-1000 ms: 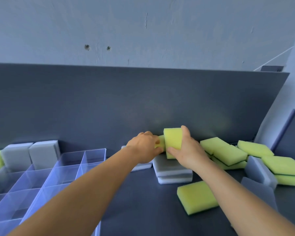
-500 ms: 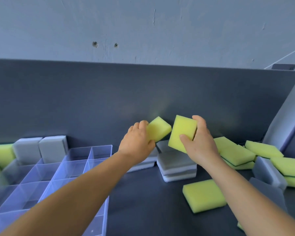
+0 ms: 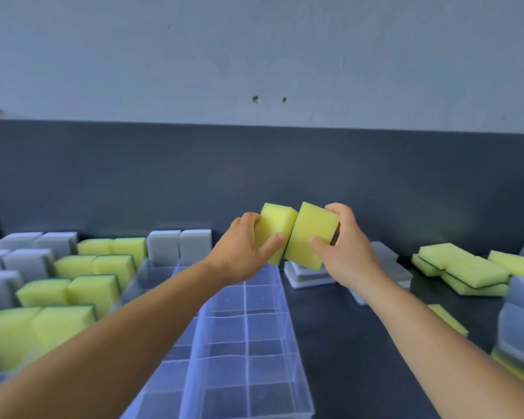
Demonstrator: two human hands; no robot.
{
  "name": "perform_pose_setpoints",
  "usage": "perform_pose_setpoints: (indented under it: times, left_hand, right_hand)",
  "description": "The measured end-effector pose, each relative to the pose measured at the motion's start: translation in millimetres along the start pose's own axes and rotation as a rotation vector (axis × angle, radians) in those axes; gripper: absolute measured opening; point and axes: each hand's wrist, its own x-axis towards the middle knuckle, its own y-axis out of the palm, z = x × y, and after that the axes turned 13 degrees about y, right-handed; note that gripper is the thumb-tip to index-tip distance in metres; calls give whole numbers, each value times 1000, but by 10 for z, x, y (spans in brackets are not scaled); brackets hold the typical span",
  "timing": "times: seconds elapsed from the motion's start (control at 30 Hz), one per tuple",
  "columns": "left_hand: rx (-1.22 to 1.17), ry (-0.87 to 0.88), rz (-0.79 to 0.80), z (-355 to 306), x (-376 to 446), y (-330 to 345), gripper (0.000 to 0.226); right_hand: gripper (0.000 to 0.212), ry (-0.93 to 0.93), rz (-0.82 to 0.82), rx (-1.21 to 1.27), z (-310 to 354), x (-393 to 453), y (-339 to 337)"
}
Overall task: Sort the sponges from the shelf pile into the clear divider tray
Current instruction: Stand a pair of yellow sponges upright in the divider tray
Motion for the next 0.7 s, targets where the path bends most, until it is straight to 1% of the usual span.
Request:
perform_pose_setpoints:
  times: [0.07, 0.13, 0.17, 0.23, 0.3, 0.33, 0.43, 0.53, 0.63, 0.7]
  left_hand:
    - [-3, -33, 2, 94, -163, -226, 56]
    - [-22, -57, -16, 185, -328, -447, 53]
    - [-48, -58, -34, 229, -411, -551, 56]
    - [-77, -36, -44, 316, -572, -742, 71]
    - [-31, 0, -23, 410, -739, -925, 83]
    - [1, 18, -11, 464, -821, -1017, 83]
    - [58, 58, 1, 601, -1060, -1279, 66]
    - [74, 42, -8, 698, -1293, -1543, 49]
    - [70, -13, -3, 787, -1534, -1761, 39]
    - [59, -43, 2, 850, -1687, -1878, 37]
  right_hand:
    - [52, -18, 19, 2, 143, -171, 137]
    - [49, -46, 34, -3, 281, -330, 271]
    - [47, -61, 36, -9, 349, -403, 336]
    - [43, -89, 34, -15, 480, -539, 458]
    - [40, -122, 41, -1, 605, -673, 589]
    - [38, -132, 50, 4, 668, -740, 657]
    - [35, -138, 85, 8, 843, -934, 833]
    - [30, -158, 135, 29, 1003, -1107, 989]
    - [24, -179, 192, 33, 1151, -1272, 1150]
    - [22, -189, 225, 37, 1241, -1373, 1253]
